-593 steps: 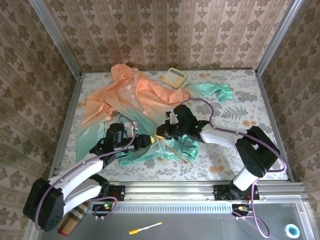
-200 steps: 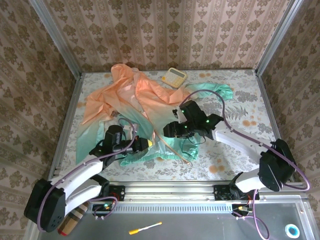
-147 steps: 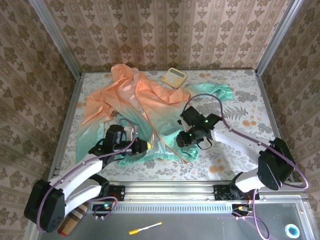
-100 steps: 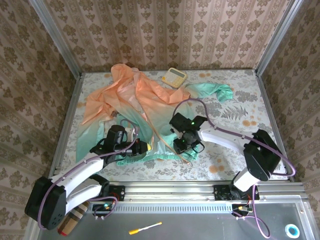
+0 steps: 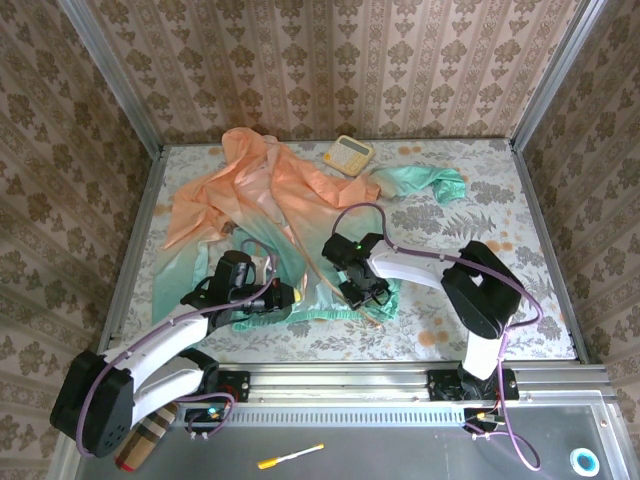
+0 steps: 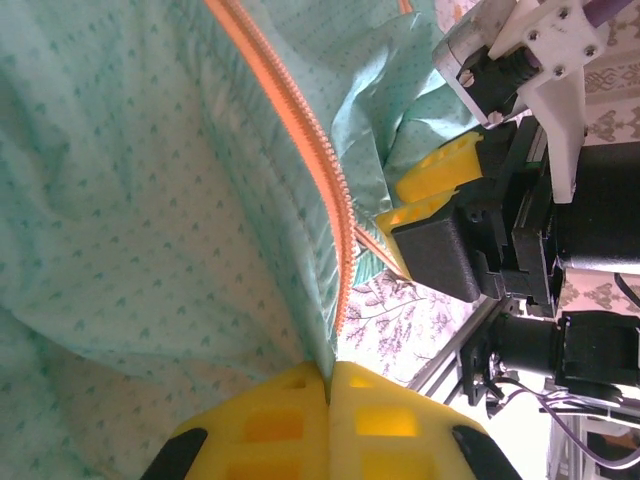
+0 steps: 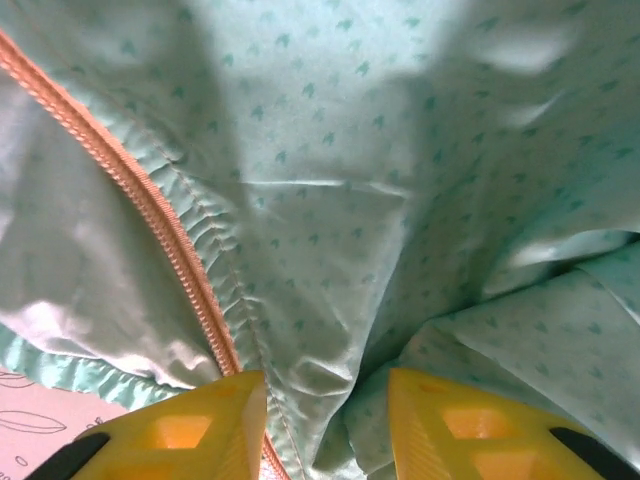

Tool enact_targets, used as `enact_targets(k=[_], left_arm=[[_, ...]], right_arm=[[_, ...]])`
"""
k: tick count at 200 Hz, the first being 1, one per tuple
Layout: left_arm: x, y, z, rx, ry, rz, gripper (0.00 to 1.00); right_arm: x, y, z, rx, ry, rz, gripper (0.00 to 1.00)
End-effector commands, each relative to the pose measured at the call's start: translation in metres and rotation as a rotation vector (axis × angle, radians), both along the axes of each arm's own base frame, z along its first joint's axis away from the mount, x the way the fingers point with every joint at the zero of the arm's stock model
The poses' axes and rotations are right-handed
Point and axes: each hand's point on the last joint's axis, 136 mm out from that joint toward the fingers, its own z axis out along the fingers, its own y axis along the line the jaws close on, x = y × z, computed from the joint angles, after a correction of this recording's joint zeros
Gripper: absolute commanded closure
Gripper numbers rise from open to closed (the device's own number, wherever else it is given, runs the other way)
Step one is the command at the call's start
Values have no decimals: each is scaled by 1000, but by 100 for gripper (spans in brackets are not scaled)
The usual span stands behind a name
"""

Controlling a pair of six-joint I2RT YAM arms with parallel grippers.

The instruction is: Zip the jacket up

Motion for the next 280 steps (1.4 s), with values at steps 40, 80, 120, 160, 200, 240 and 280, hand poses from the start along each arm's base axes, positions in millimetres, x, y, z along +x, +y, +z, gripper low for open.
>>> enact_targets(k=[40, 80, 120, 160, 200, 240, 280], left_arm=[[-1, 0, -2, 39, -21, -31, 100], [2, -1, -1, 28, -37, -20, 100], [2, 0, -5, 35, -35, -19, 100], [0, 2, -9, 38, -31, -7, 100], [-2, 4, -10, 42, -38, -12, 100], [-6, 4, -19, 48, -8, -18, 100], [-6, 6, -23, 52, -4, -7, 100]], right_arm=[[-1, 22, 18, 112, 8, -56, 99], [5, 31, 55, 198, -45, -109, 100], [8, 58, 75, 335, -21, -147, 100], [25, 100, 81, 499, -3, -231, 100], [54, 113, 61, 481, -52, -301, 100], [57, 122, 69, 552, -73, -285, 76], [36, 113, 81, 624, -60, -215, 65]])
